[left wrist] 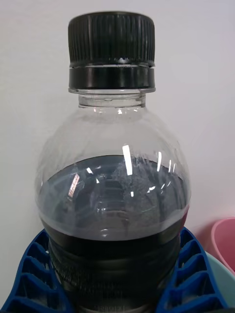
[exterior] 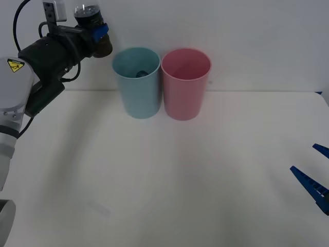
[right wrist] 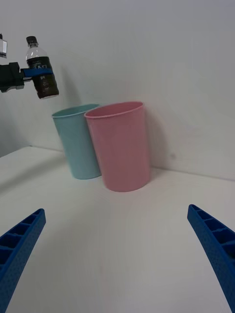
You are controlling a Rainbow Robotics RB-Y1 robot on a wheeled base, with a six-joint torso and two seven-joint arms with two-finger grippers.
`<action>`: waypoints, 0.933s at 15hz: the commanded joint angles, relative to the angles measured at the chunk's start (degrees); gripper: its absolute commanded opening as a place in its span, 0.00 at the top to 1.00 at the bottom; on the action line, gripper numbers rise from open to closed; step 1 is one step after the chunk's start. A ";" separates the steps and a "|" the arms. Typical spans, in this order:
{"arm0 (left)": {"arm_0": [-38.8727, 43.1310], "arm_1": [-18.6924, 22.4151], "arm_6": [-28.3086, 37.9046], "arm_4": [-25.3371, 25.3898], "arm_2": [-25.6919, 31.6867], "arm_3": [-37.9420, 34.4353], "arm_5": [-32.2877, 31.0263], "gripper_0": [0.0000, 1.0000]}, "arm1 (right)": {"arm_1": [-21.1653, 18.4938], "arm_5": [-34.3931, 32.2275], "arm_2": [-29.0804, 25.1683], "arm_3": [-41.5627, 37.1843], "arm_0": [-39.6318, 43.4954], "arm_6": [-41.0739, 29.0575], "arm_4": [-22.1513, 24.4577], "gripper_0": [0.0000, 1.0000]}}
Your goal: Grasp the object on the table and drop it into the matching bin: aluminum can to the light blue bin, PET bottle to the pink bin.
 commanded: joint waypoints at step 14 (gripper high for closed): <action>-1.76 -0.79 -18.73 18.21 -6.41 5.01 3.93 1.00 | 0.00 0.00 0.00 0.00 0.00 0.00 0.00 0.00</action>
